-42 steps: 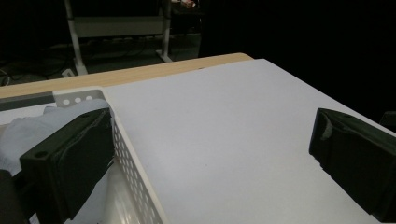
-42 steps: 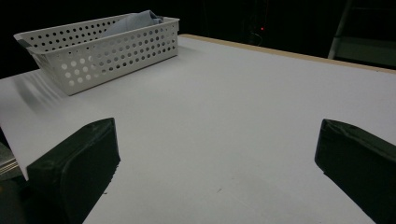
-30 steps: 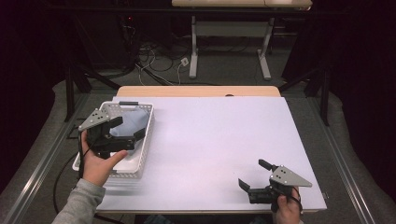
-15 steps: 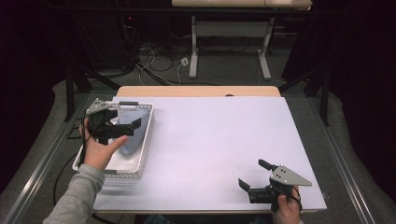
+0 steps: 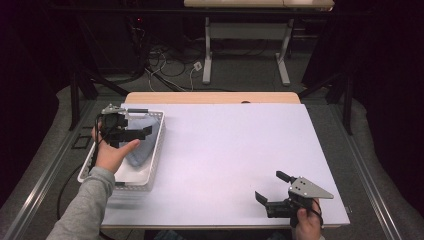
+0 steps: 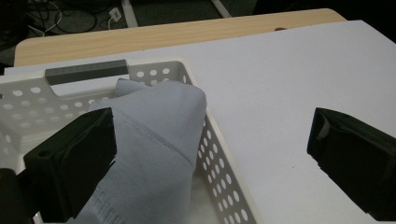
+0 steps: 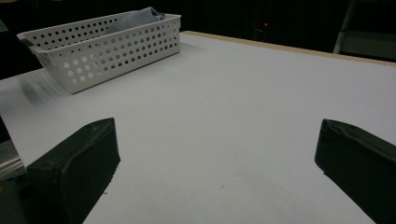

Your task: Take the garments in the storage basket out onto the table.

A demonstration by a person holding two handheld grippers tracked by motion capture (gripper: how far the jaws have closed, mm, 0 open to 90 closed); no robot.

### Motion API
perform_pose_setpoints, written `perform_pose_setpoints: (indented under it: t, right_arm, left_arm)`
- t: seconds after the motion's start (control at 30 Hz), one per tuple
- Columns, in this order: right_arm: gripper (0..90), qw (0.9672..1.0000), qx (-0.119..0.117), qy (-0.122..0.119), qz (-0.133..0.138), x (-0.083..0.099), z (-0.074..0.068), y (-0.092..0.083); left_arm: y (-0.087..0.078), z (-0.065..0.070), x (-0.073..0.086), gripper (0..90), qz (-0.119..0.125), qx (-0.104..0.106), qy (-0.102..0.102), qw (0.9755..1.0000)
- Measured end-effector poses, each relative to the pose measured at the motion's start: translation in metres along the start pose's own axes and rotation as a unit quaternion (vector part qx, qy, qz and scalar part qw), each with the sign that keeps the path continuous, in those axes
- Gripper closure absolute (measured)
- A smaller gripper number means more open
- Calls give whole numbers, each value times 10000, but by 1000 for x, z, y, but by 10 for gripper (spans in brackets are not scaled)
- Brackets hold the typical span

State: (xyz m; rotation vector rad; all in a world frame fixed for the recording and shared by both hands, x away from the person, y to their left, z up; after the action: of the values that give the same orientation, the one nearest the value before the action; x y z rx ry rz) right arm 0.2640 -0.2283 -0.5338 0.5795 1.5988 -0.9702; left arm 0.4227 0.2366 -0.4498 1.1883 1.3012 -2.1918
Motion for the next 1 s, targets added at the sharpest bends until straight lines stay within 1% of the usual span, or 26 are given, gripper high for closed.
perform_pose_setpoints:
  t: [0.07, 0.13, 0.17, 0.27, 0.33, 0.37, 0.53, 0.67, 0.73, 0.83, 0.87, 0.93, 0.97, 1.0]
  right_arm:
    - [0, 10000, -12, -6, -10, 0, 0, 0]
    - [0, 10000, -13, -21, -3, 0, 0, 0]
    - [0, 10000, -6, -35, -31, 0, 0, 0]
    - [0, 10000, -29, -30, -21, 0, 0, 0]
    - [0, 10000, -31, -24, -10, 0, 0, 1]
    - [0, 10000, -39, -14, -12, 0, 0, 1]
    - [0, 10000, -35, 37, -12, 1, -1, 1]
    - [0, 10000, -39, 32, -28, 1, -1, 1]
    - [0, 10000, -46, 49, -31, 1, -1, 2]
    - [0, 9999, -46, 63, -70, 1, -1, 1]
    - [0, 9999, -63, 78, -40, 1, -1, 2]
    - [0, 9999, -56, 72, -64, 1, -1, 1]
    - [0, 9999, -61, 70, -62, 1, -1, 1]
    - [0, 9999, -67, 80, -44, 1, -1, 2]
  left_arm:
    - [3, -4, 0, 16, -36, -29, -37, 10000]
    - [7, -10, 2, 16, -92, -44, -152, 9998]
    - [7, -10, 2, 16, -92, -44, -152, 9998]
    - [12, -18, 4, 16, -165, -99, -276, 9994]
    - [12, -19, 5, 16, -197, -100, -287, 9993]
    - [14, -19, 5, 16, -164, -105, -307, 9993]
    - [18, -23, 8, 17, -261, -126, -358, 9989]
    - [23, -25, 8, 20, -294, -106, -372, 9988]
    - [26, -26, 8, 21, -292, -87, -430, 9986]
    - [31, -27, 8, 21, -362, -106, -440, 9983]
    - [33, -28, 9, 21, -393, -112, -451, 9981]
    - [36, -29, 9, 21, -495, -95, -440, 9978]
    - [40, -29, 10, 22, -526, -82, -445, 9976]
    - [40, -29, 10, 22, -526, -82, -445, 9976]
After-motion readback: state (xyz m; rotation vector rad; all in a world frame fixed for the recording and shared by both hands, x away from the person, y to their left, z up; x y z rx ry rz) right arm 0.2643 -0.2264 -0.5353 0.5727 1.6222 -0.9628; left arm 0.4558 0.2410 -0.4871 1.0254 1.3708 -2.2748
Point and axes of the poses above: each handheld gripper's, and its own axes: y roughly forward along the jaws, x roughly out of its underside, z roughly to its right, the point moved 3 cm from there along y, roughly forward along the jaws, and after that the axes turned 7 degrees about x, right-handed, at the moved point
